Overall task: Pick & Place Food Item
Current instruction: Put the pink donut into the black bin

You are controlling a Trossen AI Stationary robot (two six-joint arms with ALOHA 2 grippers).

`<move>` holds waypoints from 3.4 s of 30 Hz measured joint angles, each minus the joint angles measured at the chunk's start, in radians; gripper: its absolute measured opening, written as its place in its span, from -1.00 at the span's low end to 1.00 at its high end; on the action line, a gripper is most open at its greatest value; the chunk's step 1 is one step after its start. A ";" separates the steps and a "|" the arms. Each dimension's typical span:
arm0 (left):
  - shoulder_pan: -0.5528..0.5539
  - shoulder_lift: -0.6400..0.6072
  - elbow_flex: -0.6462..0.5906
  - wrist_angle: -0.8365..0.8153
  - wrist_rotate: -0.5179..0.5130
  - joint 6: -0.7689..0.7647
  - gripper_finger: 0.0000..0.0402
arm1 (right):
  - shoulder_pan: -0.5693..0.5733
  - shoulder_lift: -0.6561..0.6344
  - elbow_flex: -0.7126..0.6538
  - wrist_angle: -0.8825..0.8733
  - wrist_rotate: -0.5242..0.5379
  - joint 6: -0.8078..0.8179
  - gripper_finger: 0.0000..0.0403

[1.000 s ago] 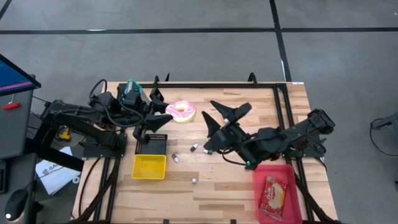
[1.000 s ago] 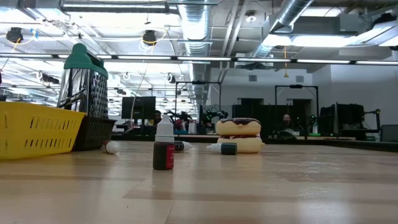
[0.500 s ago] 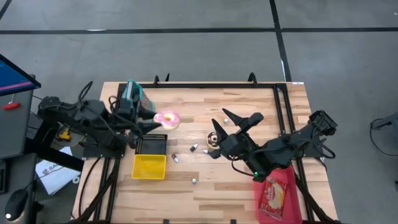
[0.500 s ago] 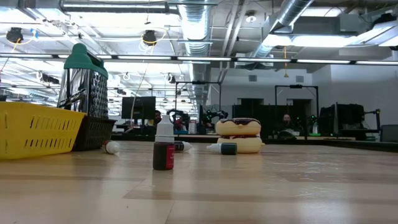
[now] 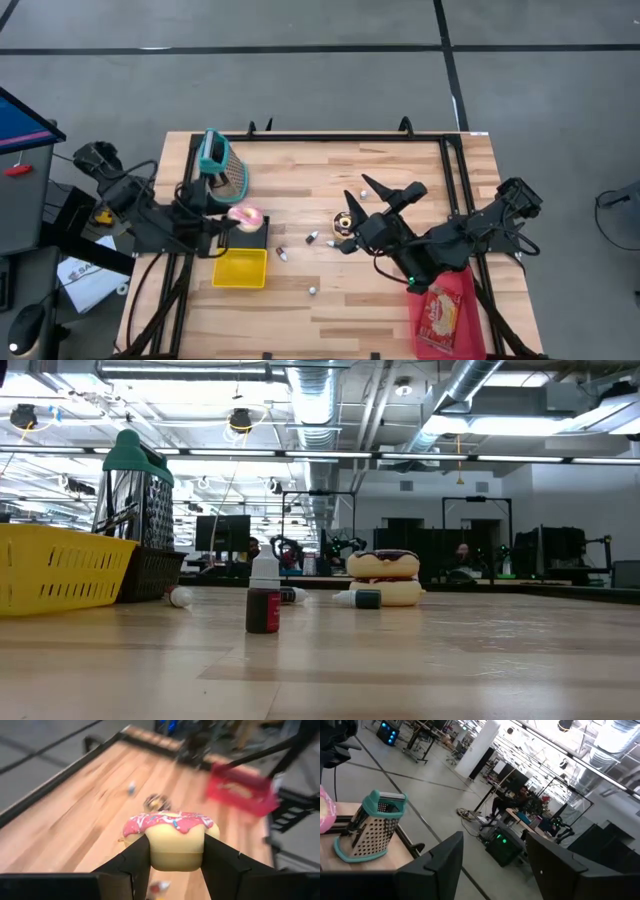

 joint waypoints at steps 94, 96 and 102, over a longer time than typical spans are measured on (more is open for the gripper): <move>0.039 0.131 -0.547 -0.116 0.308 -0.476 0.20 | 0.005 -0.017 0.000 0.000 0.021 0.026 -0.07; 0.039 0.130 -0.547 -0.119 0.308 -0.498 0.21 | 0.005 -0.017 0.000 0.000 0.021 0.026 -0.07; 0.039 0.131 -0.547 -0.122 0.290 -0.501 0.20 | 0.006 -0.017 0.000 -0.001 0.021 0.026 -0.07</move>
